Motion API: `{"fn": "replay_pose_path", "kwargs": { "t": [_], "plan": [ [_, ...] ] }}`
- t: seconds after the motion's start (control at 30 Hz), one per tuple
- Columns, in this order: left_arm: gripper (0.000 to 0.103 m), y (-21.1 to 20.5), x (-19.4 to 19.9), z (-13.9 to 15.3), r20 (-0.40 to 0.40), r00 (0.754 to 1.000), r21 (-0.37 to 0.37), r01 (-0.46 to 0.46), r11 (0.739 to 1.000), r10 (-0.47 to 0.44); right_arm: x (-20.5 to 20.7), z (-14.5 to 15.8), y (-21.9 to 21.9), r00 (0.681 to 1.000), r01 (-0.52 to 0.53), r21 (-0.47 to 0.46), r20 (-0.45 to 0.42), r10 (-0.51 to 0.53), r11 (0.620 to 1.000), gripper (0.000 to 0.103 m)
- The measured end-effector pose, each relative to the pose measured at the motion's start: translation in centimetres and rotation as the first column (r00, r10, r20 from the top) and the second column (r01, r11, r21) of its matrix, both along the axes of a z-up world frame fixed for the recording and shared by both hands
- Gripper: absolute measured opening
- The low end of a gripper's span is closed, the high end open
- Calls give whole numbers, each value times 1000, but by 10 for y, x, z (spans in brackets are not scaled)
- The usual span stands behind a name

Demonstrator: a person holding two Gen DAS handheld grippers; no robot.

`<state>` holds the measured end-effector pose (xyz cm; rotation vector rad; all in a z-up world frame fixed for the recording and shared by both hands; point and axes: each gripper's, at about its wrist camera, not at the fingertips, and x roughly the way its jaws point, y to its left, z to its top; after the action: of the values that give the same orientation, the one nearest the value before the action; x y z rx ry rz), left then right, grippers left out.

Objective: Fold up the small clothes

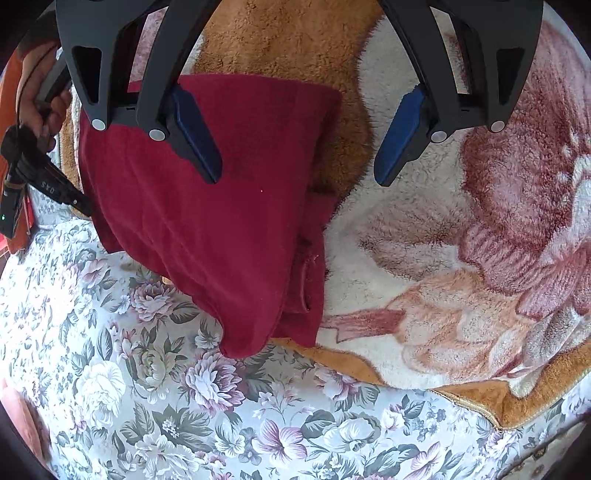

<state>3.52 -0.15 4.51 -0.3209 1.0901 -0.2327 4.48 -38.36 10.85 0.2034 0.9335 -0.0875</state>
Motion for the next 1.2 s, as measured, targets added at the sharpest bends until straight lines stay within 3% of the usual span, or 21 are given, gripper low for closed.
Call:
{"fn": "replay_pose_path", "kwargs": {
  "t": [0.1, 0.13, 0.17, 0.23, 0.37, 0.53, 0.7, 0.87, 0.97, 1.1, 1.2],
  "plan": [
    [84, 1, -1, -4, -19, 1000, -17, 5, 1000, -6, -4, -25, 24, 995, -82, 69, -53, 86, 994, 21],
    [84, 1, -1, -6, -26, 1000, -19, 4, 1000, -4, -4, -32, 33, 994, -85, 47, -66, 88, 995, 29],
    [84, 1, -1, -8, -32, 999, -21, 4, 1000, -5, -3, -33, 38, 994, -88, 8, -60, 89, 996, 30],
    [84, 0, -1, -8, -32, 999, -20, 10, 1000, -11, 2, -26, 50, 991, -109, -58, -88, 104, 992, 30],
    [84, -1, -1, -5, -23, 999, -29, 24, 999, -25, 5, -1, 73, 986, -166, -37, -33, 165, 985, 31],
    [84, 0, 2, -5, -20, 1000, -16, 6, 1000, -6, -29, 10, 86, 987, -159, 85, 0, 159, 984, 31],
    [84, -3, 0, -10, -35, 999, -12, -21, 1000, 21, -70, 15, 81, 991, -132, 120, 0, 133, 984, 31],
    [84, -14, -6, -11, -19, 999, 12, -45, 999, 45, -109, 41, 60, 995, -95, 109, 7, 95, 989, 32],
    [84, -19, -8, -11, -21, 998, -5, -65, 998, 65, -128, 59, 48, 997, -72, 122, 43, 67, 990, 38],
    [84, -33, -11, -11, -8, 999, 29, -39, 999, 39, -134, 71, 41, 995, -56, 169, 86, 42, 984, 44],
    [84, -36, -13, -12, 0, 1000, 56, -13, 998, 13, -128, 71, 51, 996, -73, 152, 68, 63, 986, 44]
  ]
}}
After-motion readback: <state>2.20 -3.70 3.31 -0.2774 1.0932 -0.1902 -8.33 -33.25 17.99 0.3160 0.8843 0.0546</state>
